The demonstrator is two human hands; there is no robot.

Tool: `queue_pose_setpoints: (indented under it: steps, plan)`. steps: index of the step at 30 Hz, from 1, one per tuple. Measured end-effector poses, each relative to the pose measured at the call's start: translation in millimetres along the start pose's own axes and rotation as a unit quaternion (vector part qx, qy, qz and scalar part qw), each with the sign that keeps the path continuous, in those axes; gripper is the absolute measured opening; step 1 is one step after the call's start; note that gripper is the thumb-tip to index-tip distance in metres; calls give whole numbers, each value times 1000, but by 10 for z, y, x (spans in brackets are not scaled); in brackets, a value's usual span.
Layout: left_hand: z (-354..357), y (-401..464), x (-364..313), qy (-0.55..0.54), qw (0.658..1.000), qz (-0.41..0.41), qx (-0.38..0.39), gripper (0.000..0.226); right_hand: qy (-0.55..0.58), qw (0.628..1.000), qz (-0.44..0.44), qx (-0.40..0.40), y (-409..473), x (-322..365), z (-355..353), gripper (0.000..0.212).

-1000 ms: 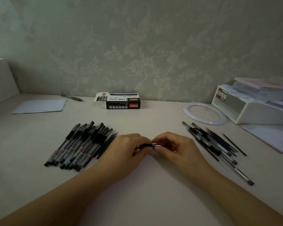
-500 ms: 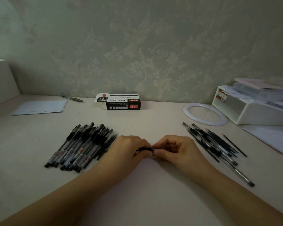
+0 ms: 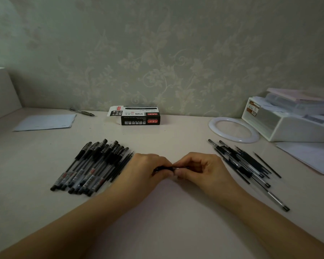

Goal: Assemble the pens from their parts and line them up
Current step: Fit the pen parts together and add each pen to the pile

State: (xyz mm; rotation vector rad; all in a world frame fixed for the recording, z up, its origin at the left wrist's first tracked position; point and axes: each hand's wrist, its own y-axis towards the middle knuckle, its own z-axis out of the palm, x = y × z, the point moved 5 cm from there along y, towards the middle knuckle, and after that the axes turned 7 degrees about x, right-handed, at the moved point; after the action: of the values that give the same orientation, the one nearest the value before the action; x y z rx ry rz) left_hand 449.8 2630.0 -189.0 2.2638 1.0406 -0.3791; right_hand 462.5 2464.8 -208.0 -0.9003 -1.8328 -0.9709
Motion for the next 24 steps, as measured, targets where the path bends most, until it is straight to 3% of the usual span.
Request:
queue_pose_setpoints:
  steps: [9,14,19,24]
  plan:
    - [41,1,8,49,999,14,-14,14,-50,999,-5,0,21,-16,22,11]
    - [-158,-32,-24,98,990,-23,-96,13,-139,986,-15,-86,-2,44,-77,18]
    - [-551,-143,212,174,953,-173,-179,17,-356,908,5,-220,-94,138,-467,8]
    - [-701,-267,499,193,919,-309,-152,29,-472,834,161,-235,-202,91,-872,16]
